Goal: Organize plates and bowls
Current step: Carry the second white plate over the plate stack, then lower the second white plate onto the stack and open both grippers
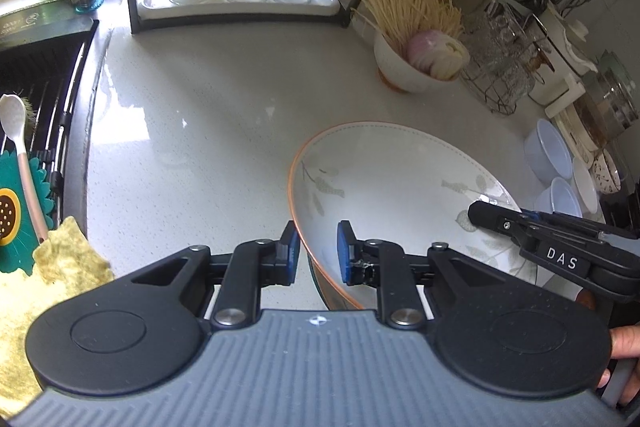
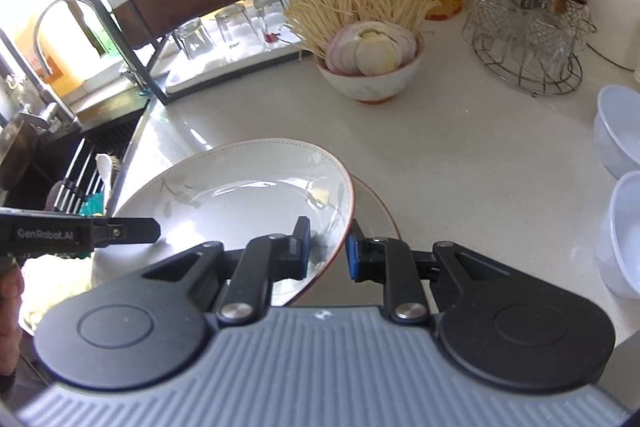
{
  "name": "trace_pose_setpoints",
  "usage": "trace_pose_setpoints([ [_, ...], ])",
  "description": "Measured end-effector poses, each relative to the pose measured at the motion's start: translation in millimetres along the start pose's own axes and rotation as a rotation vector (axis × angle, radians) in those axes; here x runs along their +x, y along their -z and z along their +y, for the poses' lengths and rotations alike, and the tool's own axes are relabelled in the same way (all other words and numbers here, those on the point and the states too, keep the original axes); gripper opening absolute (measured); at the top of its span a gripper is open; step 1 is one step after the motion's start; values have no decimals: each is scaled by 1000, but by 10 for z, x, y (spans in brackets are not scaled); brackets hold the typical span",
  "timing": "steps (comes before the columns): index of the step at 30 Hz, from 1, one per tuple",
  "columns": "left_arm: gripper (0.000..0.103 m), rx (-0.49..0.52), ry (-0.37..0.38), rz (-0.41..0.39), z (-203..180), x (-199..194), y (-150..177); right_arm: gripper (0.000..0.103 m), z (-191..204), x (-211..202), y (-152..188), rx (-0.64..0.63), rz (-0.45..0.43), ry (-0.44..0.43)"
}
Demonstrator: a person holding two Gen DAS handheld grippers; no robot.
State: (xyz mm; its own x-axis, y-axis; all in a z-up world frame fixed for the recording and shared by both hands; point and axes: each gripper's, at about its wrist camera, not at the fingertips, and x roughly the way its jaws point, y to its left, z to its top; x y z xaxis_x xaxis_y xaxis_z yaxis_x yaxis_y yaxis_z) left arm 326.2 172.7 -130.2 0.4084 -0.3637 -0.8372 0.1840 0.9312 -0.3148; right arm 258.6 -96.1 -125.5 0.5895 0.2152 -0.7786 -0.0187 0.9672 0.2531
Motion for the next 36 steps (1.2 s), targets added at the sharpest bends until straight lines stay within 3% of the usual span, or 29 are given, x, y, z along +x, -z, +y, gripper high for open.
trace_pose_setpoints([
  [11, 23, 30, -8, 51, -168, 157, 62, 22, -102, -9, 130, -2, -4, 64],
  [22, 24, 11, -18, 74, -194, 198, 37, 24, -182, 59, 173, 53, -10, 41],
  [28, 38, -43, -28, 102, -145, 173, 60, 24, -268, 100, 179, 152, 66, -8],
  [31, 45, -57, -9, 71, -141, 95, 65, 32, -297, 76, 145, 208, 92, -28],
  [32, 45, -55, -11, 65, -152, 80, 55, 36, -304, 64, 128, 222, 92, -37],
  [36, 45, -46, -15, 52, -205, 31, 19, 36, -281, 81, 91, 213, 120, -30],
])
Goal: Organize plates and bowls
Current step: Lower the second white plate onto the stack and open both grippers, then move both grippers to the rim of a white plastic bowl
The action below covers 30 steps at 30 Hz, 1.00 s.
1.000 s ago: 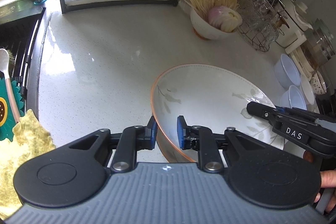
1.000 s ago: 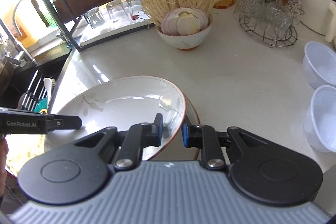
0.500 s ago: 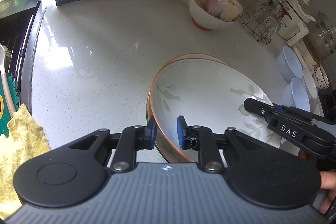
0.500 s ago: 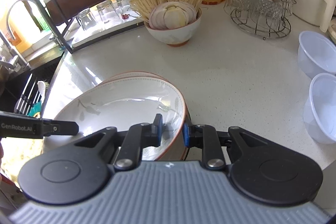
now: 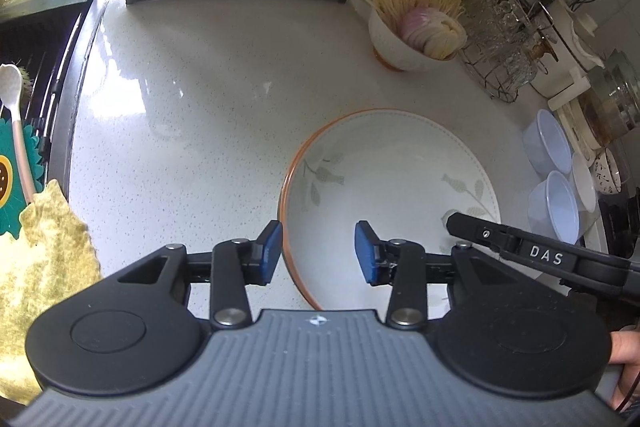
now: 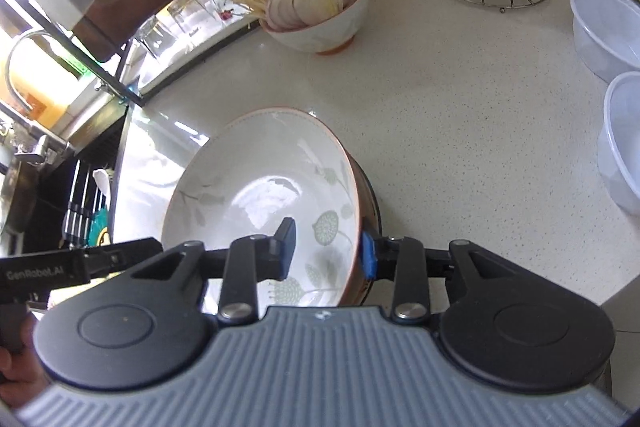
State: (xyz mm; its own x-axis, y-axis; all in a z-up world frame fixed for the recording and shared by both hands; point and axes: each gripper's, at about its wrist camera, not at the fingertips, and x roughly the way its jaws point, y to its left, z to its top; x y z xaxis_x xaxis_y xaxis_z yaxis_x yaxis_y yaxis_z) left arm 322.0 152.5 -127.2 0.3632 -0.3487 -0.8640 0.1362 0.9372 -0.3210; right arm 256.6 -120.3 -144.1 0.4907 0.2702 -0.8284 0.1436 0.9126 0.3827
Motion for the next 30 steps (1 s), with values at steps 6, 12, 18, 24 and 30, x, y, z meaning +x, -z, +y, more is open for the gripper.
trace_pose_setpoints([
  [6, 45, 41, -9, -33, -135, -89, -34, 36, 14, -69, -14, -7, 27, 8],
  [12, 45, 59, -3, -49, -257, -81, -63, 38, 18, -162, 14, -35, 20, 57],
  [18, 45, 87, 17, -61, -376, -83, -63, 38, 2, -244, -44, -36, -14, 49],
  [24, 45, 157, 27, -109, -479, -238, -139, 38, 62, -470, -114, -41, -108, 71],
  [30, 45, 236, 70, -186, -617, -538, -322, 38, 140, -770, -144, -19, -206, 104],
])
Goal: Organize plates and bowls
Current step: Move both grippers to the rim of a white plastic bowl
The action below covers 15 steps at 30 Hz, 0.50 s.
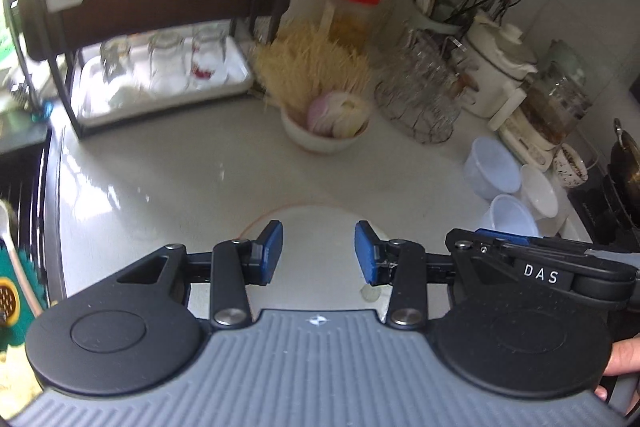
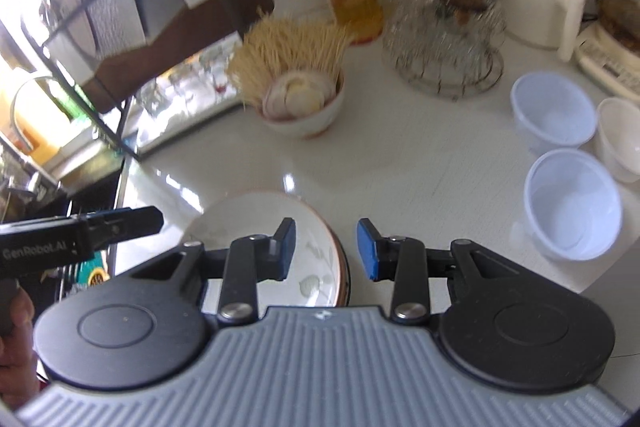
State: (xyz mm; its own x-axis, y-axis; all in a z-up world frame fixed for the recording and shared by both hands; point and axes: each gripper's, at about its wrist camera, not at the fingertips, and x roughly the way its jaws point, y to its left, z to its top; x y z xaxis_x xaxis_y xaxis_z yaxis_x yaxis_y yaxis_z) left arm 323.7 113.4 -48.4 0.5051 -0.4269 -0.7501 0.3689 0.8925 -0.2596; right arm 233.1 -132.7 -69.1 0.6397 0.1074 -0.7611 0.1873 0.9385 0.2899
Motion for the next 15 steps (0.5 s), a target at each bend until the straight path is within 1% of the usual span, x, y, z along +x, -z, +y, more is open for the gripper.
trace_pose_setpoints([
  [3, 45, 33, 37, -13, -56, -53, -107, 38, 20, -111, -44, 27, -33, 6],
  [6, 45, 66, 58, -25, -142, -76, -181, 38, 37, -215, -96, 42, -74, 17],
  [8, 45, 76, 60, -28, -206, -65, -222, 38, 24, -267, -142, 44, -105, 20],
  [12, 45, 70, 54, -45, -401, 14, -278, 38, -86, -314, -248, 37, -134, 8],
  [15, 45, 32, 38, -47, -558, 87, -310, 38, -209, -342, -320, 2, -143, 13],
])
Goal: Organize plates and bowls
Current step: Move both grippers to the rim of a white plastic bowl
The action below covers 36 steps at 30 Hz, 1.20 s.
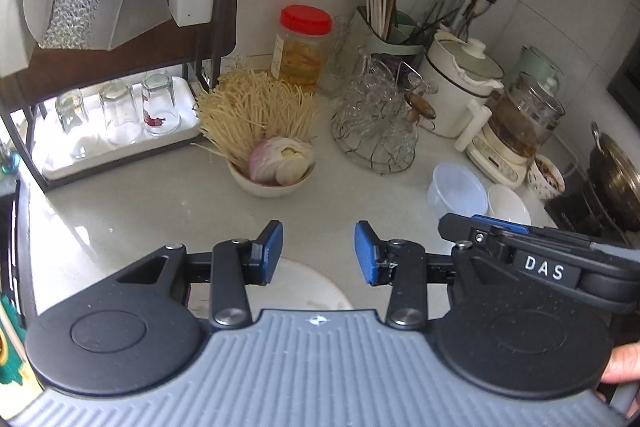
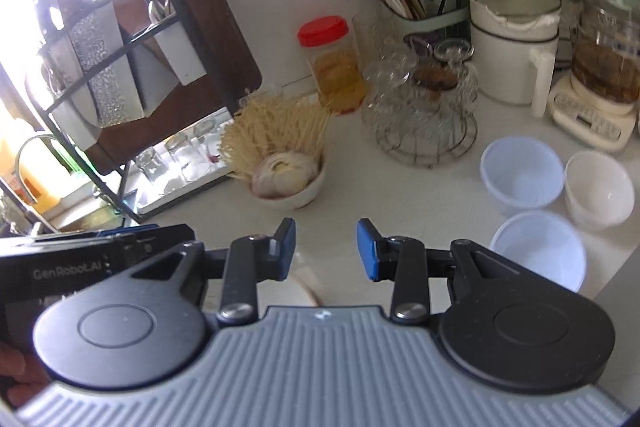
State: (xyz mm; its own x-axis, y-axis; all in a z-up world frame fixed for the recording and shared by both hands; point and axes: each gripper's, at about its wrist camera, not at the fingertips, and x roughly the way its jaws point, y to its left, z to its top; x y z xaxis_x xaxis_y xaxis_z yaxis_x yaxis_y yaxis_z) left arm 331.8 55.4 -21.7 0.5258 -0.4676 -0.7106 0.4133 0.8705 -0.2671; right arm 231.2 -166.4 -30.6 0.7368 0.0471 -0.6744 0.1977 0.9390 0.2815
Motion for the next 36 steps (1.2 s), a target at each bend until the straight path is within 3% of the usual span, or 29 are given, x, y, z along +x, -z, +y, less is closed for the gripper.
trace_pose_setpoints([
  [10, 45, -25, -29, 13, -646, 343, -49, 38, -686, 2, -167, -12, 15, -6],
  [27, 45, -46, 8, 110, -1660, 1199, 143, 38, -1965, 111, -108, 74, 91, 38],
  [28, 45, -50, 8, 122, -1696, 1255, 169, 42, -2023, 133, -97, 83, 101, 43],
  [29, 45, -54, 9, 134, -1724, 1310, 194, 54, -2084, 161, -75, 90, 108, 45],
  [31, 46, -67, 15, 167, -1760, 1445, 248, 62, -2191, 212, -17, 103, 123, 37],
  [36, 54, -88, 22, 234, -1779, 1729, 398, 61, -2412, 352, 155, 161, 195, 7],
])
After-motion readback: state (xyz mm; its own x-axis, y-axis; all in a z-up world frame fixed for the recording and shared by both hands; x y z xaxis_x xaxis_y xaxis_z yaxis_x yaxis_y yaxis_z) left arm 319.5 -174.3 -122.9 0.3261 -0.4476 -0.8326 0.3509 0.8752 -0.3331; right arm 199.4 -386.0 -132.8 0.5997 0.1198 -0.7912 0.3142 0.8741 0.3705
